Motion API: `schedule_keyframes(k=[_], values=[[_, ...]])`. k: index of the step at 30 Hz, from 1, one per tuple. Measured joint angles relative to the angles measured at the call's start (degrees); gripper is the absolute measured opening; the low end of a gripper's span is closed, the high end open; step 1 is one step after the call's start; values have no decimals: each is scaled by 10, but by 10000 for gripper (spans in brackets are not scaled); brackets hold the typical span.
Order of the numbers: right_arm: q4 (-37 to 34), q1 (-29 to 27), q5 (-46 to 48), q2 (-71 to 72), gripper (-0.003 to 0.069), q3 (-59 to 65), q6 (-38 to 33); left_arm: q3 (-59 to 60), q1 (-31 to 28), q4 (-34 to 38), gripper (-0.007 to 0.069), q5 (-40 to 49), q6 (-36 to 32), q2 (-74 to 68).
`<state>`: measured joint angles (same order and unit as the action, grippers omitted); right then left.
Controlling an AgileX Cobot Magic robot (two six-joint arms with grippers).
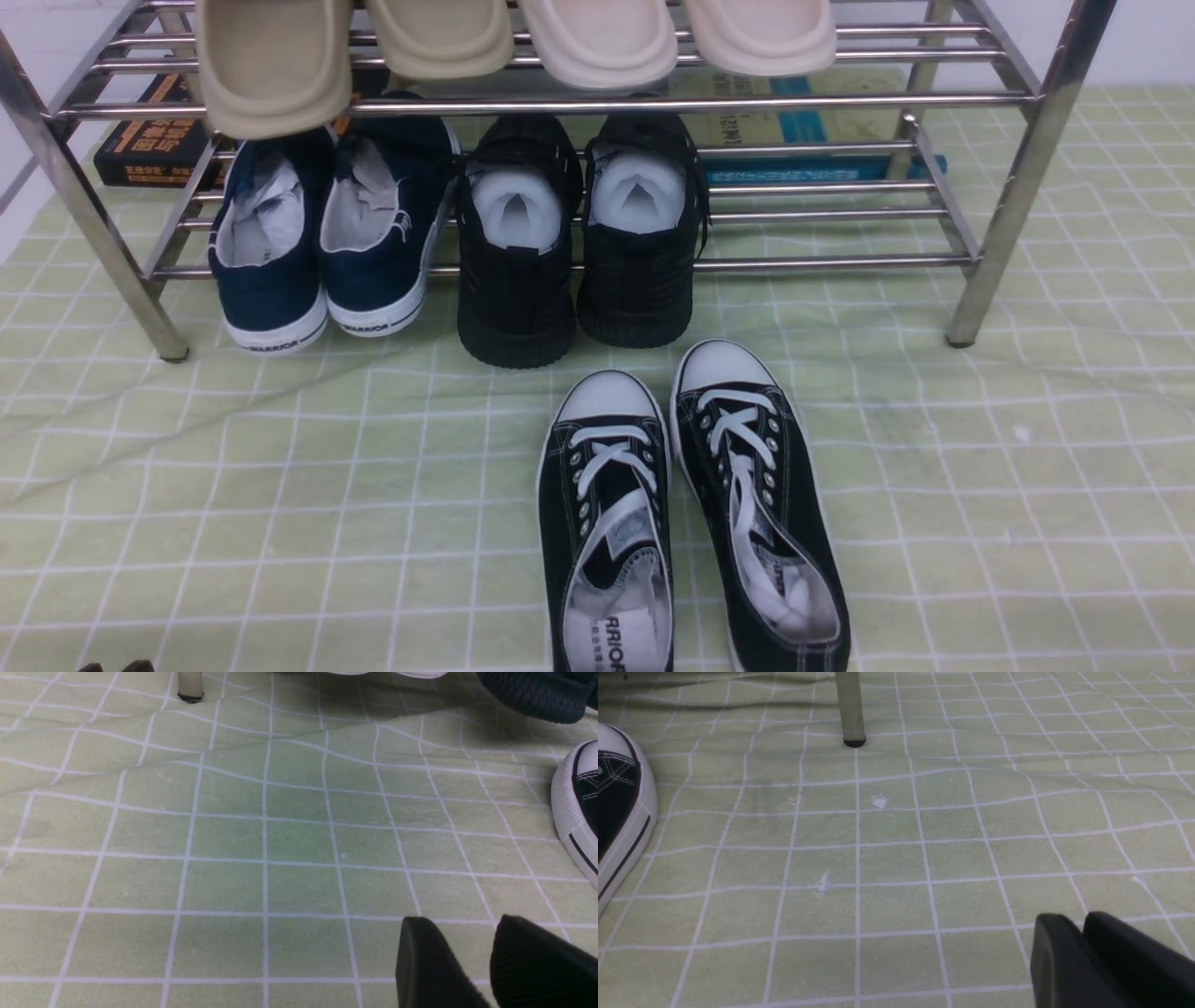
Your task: Take the shoes off the shelf with your hand from the green coffee tablecloth.
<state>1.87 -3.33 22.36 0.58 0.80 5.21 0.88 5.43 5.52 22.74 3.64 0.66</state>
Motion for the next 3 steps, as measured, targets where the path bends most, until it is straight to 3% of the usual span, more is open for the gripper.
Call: schedule_keyframes(k=[3], values=[[0, 0, 0, 0, 102, 0, 0, 0, 0, 0, 242, 0, 0, 0]])
